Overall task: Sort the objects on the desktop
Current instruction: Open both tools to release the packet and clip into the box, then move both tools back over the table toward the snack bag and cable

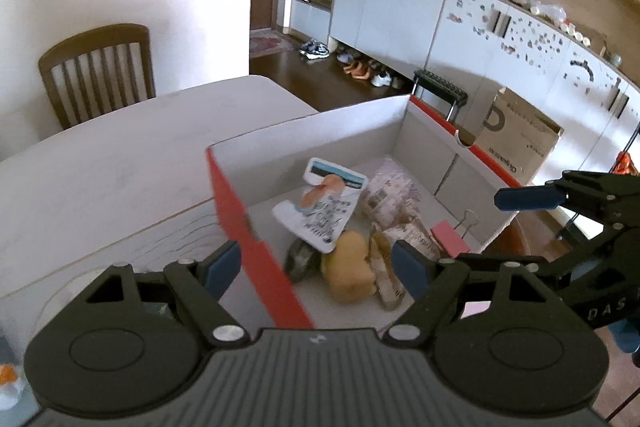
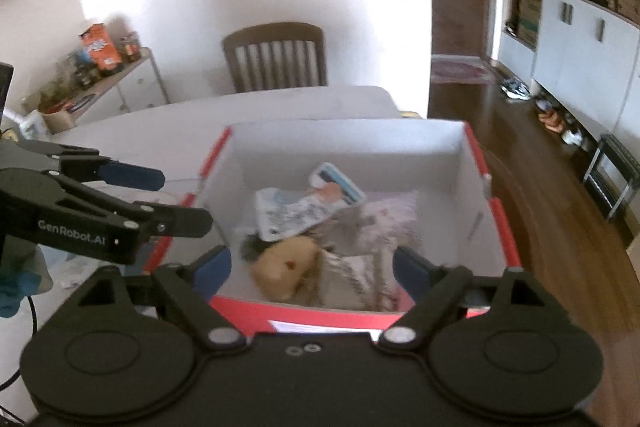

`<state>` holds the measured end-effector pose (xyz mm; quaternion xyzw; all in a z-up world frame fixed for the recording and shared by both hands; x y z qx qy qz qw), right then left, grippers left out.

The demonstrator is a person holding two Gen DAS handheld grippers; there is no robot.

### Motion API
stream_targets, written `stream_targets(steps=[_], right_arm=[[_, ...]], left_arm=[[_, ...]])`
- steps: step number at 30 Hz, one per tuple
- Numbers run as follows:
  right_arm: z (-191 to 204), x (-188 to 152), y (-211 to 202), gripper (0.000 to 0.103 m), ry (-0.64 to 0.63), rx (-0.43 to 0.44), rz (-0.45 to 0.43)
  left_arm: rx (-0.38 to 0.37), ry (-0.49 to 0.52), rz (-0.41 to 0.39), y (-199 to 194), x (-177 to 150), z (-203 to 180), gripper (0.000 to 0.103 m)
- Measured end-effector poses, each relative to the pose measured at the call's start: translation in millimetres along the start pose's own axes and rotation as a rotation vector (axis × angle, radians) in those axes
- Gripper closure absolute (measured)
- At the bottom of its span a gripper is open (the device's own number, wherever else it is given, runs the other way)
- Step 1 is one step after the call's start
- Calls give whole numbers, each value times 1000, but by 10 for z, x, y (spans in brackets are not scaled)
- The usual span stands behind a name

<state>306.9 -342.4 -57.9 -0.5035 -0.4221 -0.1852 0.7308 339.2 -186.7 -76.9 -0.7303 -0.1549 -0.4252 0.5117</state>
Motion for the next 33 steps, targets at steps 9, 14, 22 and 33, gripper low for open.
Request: stream_targets(steps=[9,14,22,33], right_arm=[[672,-26,56,11,-23,63,4],[1105,-108,141,11,-32,91,28],[1742,-219,294,11,-49,110,56],[2384,-434,501,11,-54,92,87]], left_arm=[[46,-46,-39,-467,-196,549,17],[67,-91,-59,-704,-323,902,3],[102,-134,-71,-967,-545,1471,0],[165,-151,-69,-1155,-859,2171,0]])
Point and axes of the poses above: each gripper's, at about its wrist camera, not at the fingertips, and y roughly the way its jaws point, z to its left, x to its top, the point moved 7 cm from there along y, roughly the way its jaws point, and after that the axes turned 7 degrees about -z, right-handed, at the moved point
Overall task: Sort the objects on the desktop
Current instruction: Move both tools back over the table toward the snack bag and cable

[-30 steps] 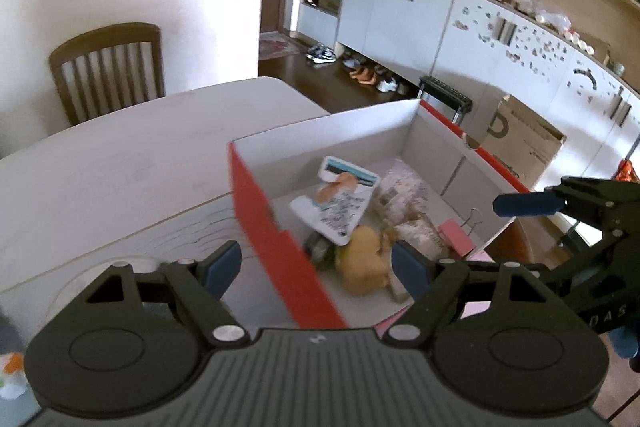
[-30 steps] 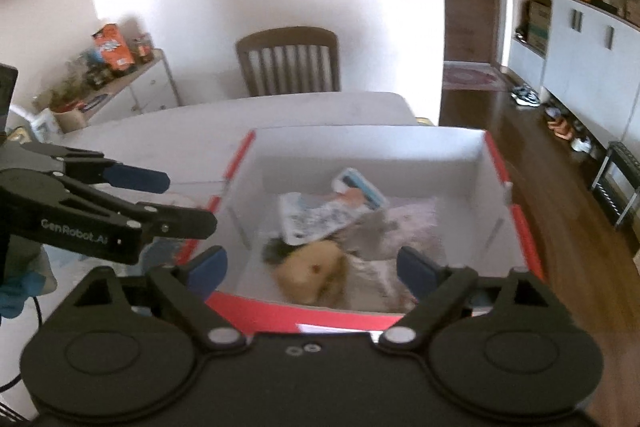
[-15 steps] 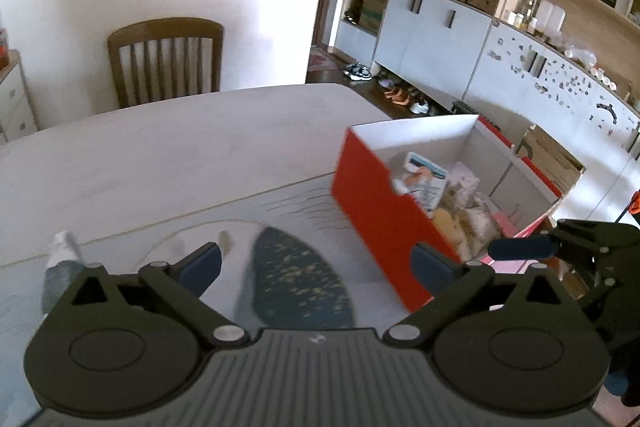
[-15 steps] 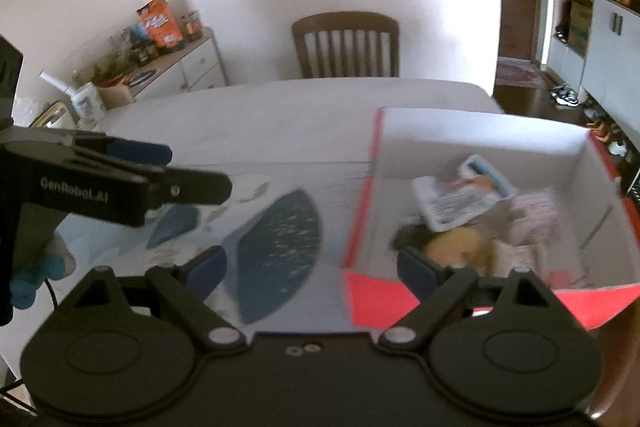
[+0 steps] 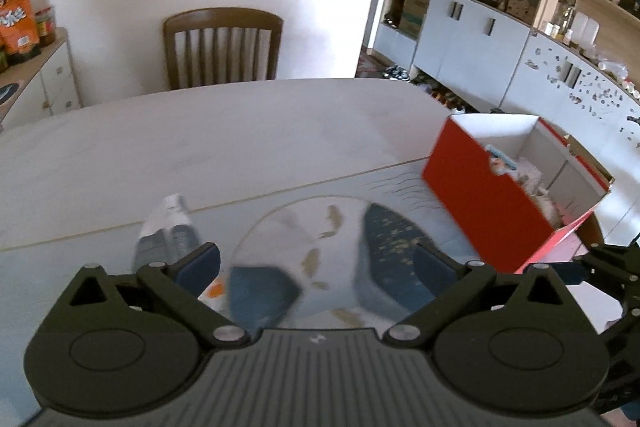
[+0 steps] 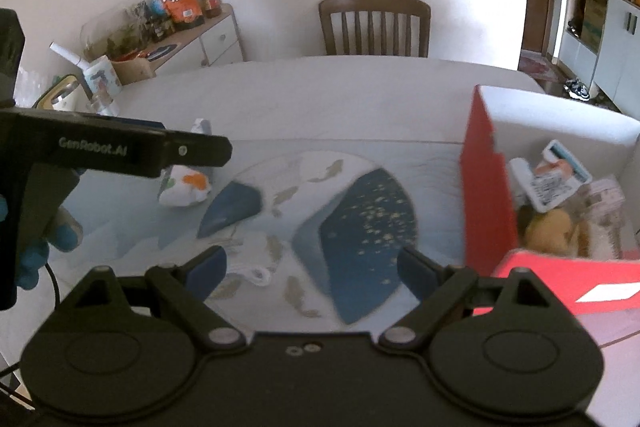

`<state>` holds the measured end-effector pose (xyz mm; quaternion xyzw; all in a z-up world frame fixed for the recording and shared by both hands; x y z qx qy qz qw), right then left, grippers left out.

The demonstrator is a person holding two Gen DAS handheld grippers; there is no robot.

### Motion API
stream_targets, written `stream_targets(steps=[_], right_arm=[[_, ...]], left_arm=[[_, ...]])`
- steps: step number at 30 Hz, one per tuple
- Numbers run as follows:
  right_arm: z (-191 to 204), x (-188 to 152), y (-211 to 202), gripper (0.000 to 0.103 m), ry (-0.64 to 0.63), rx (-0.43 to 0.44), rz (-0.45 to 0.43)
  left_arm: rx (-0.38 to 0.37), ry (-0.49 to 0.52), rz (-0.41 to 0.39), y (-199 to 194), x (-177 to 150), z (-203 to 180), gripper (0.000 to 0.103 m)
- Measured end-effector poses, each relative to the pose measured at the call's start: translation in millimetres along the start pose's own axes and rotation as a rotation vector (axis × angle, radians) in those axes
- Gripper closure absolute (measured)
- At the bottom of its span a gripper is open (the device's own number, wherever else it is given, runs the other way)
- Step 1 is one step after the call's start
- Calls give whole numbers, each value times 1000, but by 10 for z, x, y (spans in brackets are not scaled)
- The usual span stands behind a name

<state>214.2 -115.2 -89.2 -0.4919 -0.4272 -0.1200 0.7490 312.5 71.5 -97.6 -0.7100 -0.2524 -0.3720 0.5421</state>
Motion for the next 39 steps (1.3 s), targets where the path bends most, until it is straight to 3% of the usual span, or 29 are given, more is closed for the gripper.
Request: stream_targets(steps=[7,20,39], right_arm=[[226,-97,152,11,13,-23,14],[675,-269,603,11,-29,-53,38],[735,-467,1181,10,54,-194,138]], left_arm=[[38,-30,32,56,-120,484,0],[105,-40,64,291,-153,984,0],[102,-4,109,605,-179,1230,0]])
Point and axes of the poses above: each gripper's, at about its wrist camera, not at the fingertips, and y roughly the way its jaws point, z to its left, x to its top, the point moved 7 cm from there along y, roughly the way its jaws point, and after that the axes turned 7 degrees about -z, right-handed, at the moved point
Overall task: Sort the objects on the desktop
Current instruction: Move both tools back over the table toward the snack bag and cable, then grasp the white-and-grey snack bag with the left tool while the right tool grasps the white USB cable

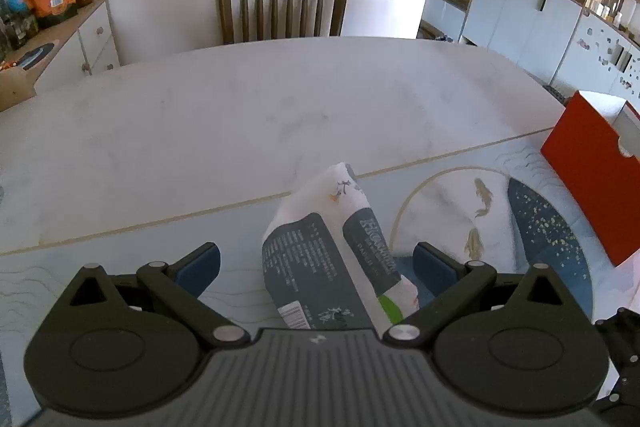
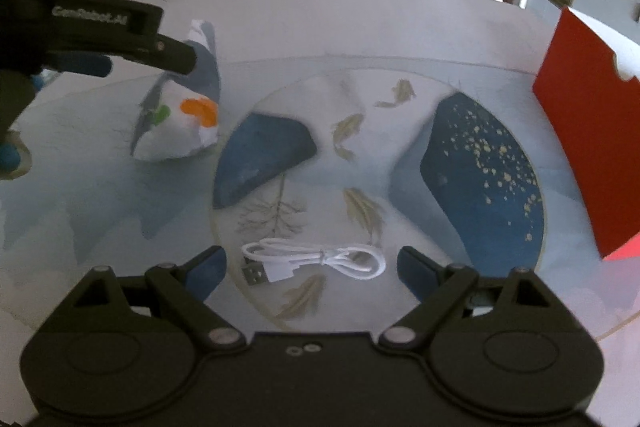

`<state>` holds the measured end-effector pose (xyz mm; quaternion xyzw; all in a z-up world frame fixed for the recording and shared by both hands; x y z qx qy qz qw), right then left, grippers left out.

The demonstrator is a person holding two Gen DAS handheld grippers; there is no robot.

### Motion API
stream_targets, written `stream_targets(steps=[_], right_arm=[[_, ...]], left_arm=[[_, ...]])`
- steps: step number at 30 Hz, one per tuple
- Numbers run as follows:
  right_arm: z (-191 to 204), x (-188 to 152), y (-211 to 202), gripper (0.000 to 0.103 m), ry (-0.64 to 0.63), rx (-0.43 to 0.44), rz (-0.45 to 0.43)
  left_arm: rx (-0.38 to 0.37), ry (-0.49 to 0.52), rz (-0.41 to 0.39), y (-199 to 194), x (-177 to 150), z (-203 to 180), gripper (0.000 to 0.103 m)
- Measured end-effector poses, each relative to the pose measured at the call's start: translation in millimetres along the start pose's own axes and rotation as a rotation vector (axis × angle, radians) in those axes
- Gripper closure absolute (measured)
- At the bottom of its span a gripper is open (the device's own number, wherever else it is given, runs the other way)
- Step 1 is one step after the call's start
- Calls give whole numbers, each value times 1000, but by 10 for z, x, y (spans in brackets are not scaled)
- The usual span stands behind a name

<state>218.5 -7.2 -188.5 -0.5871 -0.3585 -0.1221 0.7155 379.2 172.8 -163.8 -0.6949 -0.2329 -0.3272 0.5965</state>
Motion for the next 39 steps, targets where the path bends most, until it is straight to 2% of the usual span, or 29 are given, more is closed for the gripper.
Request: stream_targets(steps=[6,13,22,24,27,33,39], right_arm=[[46,5,33,11,-28,-35,13],[99,6,32,12,-55,-11,22],[70,19,22,20,-59,-8,10],[58,27,17,25,-56,-10,7],[48,34,13,26,-56,-6,7],[27,39,-17,28,-38,13,6],[-8,43,-83,28,-31,18,-6]], left_arm=[[9,6,24,156,-65,12,0],[3,-20,81,384,-142,39,0],[7,-61,114,479,-240,48,2],[19,-41,109,474,-248,37,11],[35,-10,103,455,-238,10,26],[22,-18,103,396,-239,-9,37],[13,-28,104,287,-261,-42,38]])
Point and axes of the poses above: each gripper's, at about its wrist camera, not at the fingertips, and y roughly the way its jaws point, z to its left, x to its top, the point moved 7 cm from there along y, roughly the way its jaws point, and after that the axes turned 7 degrees about -z, right-handed, at the moved point
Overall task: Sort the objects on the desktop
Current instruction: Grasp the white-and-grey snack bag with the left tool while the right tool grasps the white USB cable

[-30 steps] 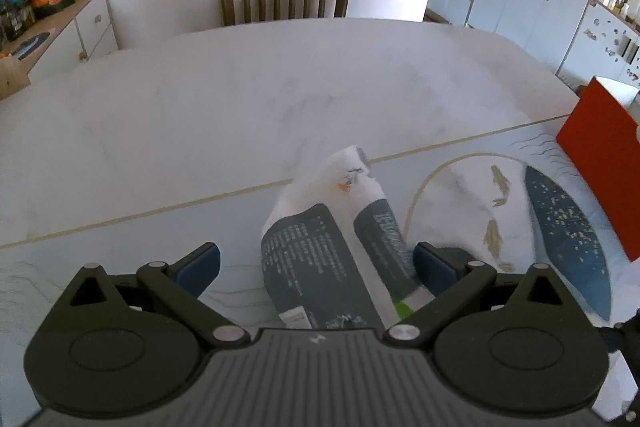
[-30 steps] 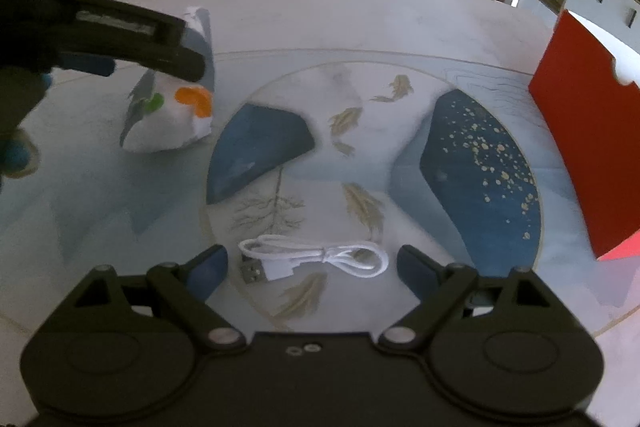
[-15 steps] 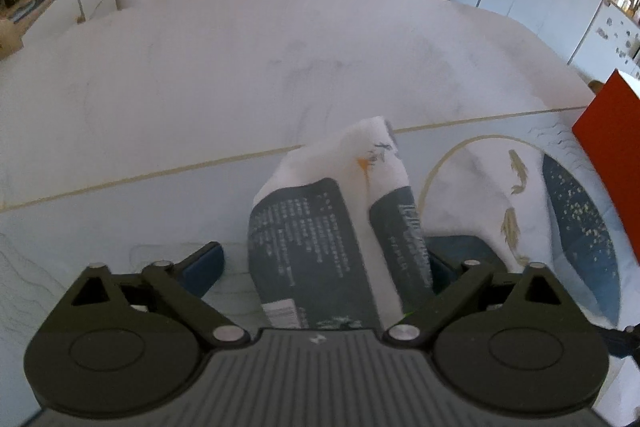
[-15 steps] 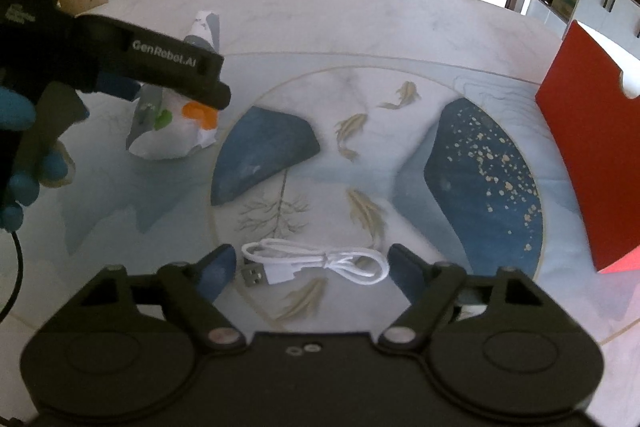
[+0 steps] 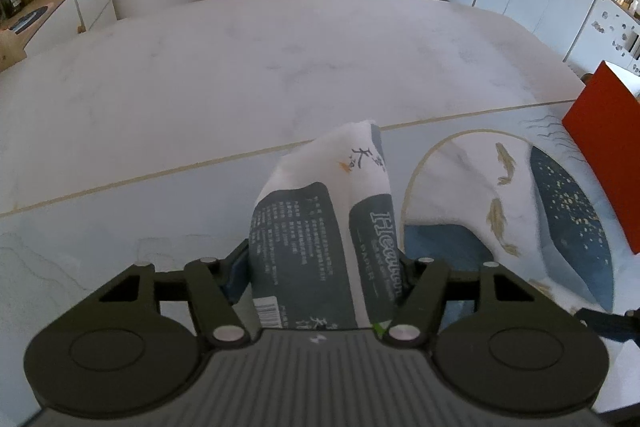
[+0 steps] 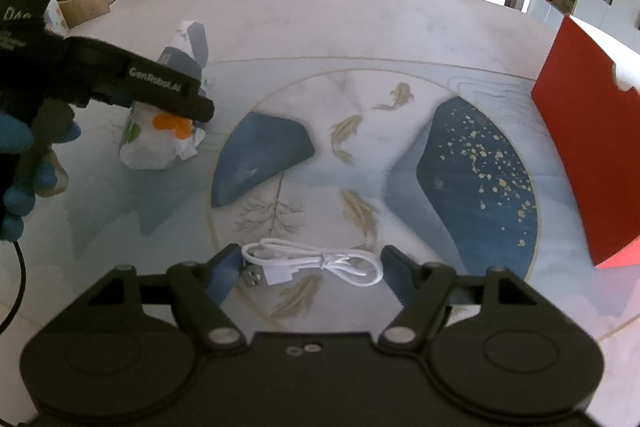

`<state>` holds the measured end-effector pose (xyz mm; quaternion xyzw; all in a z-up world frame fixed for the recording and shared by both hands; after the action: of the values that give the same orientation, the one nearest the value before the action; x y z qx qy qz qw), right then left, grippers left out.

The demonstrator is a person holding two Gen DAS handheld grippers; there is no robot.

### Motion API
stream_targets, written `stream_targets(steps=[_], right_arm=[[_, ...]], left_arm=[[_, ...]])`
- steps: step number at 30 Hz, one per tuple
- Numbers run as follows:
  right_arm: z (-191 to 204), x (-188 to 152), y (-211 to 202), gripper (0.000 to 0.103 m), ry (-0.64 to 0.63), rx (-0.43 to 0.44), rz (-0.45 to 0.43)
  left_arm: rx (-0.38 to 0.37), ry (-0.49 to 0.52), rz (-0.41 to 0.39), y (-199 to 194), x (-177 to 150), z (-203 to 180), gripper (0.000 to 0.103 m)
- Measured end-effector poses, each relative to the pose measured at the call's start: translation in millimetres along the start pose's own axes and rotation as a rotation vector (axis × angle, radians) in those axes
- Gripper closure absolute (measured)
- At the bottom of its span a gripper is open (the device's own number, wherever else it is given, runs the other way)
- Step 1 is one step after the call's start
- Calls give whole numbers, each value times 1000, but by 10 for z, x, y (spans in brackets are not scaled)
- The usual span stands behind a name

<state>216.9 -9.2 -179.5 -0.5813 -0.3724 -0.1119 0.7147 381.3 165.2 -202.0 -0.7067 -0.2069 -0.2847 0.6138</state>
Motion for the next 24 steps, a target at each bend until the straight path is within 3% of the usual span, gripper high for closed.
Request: stream_targets(steps=[24], right_arm=[[-546,-30,-575,28,91,-32,-66]], left_arm=[[-86,68,29,-575,-230,-873,38]])
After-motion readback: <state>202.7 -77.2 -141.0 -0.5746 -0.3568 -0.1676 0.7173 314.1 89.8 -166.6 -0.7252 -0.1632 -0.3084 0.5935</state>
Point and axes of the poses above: each gripper's, at about its wrist camera, not at the fingertips, and y roughly the way its jaws point, z to its left, x to its top, the point moved 7 cm from there along y, roughly the way its jaws point, and after that the axes turned 7 degrees about -z, right-handed, at the moved point
